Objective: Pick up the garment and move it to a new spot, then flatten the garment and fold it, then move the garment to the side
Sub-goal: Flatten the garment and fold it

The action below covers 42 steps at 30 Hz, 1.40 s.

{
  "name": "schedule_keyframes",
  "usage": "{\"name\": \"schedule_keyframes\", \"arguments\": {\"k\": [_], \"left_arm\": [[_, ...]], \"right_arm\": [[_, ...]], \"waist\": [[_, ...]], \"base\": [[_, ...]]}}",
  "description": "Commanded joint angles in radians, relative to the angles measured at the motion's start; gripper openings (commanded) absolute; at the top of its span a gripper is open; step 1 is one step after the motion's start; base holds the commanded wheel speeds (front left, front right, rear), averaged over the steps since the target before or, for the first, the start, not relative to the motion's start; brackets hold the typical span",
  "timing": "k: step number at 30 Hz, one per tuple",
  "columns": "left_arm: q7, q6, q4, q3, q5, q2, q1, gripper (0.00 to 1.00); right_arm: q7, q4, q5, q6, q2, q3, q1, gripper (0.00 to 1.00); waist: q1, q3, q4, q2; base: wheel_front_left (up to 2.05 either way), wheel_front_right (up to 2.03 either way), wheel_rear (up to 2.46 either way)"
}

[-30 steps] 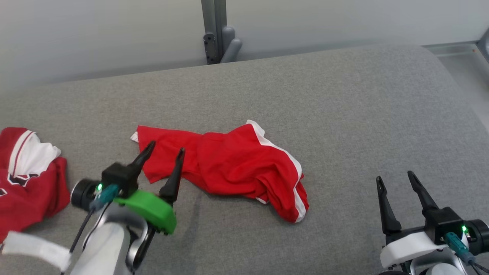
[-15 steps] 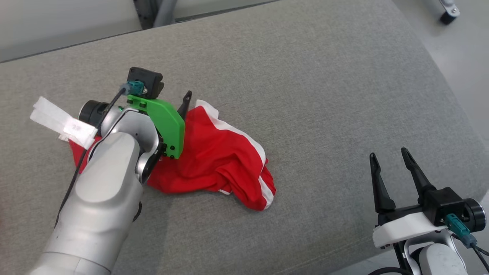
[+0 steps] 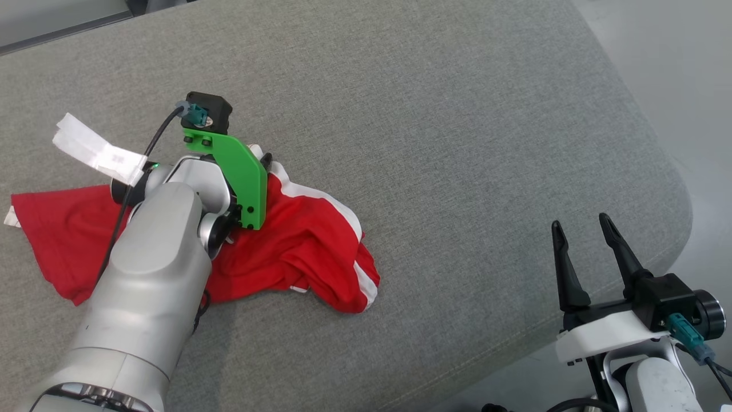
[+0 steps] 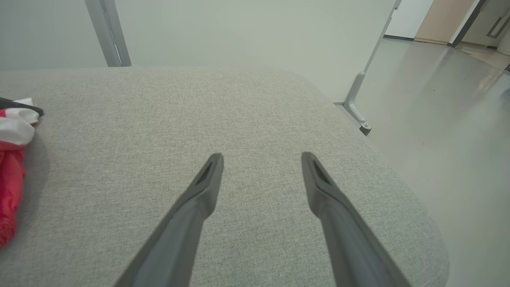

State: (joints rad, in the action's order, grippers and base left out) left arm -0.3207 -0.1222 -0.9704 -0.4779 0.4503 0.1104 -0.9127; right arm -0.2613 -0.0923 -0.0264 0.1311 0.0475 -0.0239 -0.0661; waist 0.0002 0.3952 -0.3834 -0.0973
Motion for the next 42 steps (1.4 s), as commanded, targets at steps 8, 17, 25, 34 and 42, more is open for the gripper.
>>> {"name": "schedule_keyframes", "arguments": {"k": [8,17,25,34,42], "left_arm": [[-0.044,-0.010,-0.038,-0.075,0.011,-0.004,0.021,0.95],[-0.064,-0.010,0.126,-0.204,0.135,0.001,0.028,0.00],[0.018,-0.010,0.289,-0.210,0.172,0.022,-0.100,0.00],[0.166,0.076,0.412,-0.135,0.132,-0.005,-0.294,0.00],[0.306,0.032,0.443,-0.105,0.137,0.005,-0.398,0.00]], "right_arm": [[-0.001,-0.007,0.005,-0.001,0.002,-0.014,0.019,1.00],[-0.001,-0.015,0.013,-0.001,0.002,-0.023,0.018,1.00],[-0.001,-0.022,-0.007,-0.001,0.002,-0.009,0.011,1.00],[-0.001,-0.040,-0.068,-0.001,0.002,0.016,-0.001,1.00],[-0.001,-0.045,-0.091,-0.001,0.002,0.010,-0.012,1.00]], "waist": [[-0.0002,-0.027,0.017,-0.0001],[-0.0002,-0.051,0.046,-0.0001],[-0.0002,-0.070,0.048,-0.0001],[-0.0002,-0.087,-0.016,-0.0001],[-0.0002,-0.082,-0.039,-0.0001]], "base": [[0.00,0.00,0.00],[0.00,0.00,0.00],[0.00,0.00,0.00],[0.00,0.00,0.00],[0.00,0.00,0.00]]}}
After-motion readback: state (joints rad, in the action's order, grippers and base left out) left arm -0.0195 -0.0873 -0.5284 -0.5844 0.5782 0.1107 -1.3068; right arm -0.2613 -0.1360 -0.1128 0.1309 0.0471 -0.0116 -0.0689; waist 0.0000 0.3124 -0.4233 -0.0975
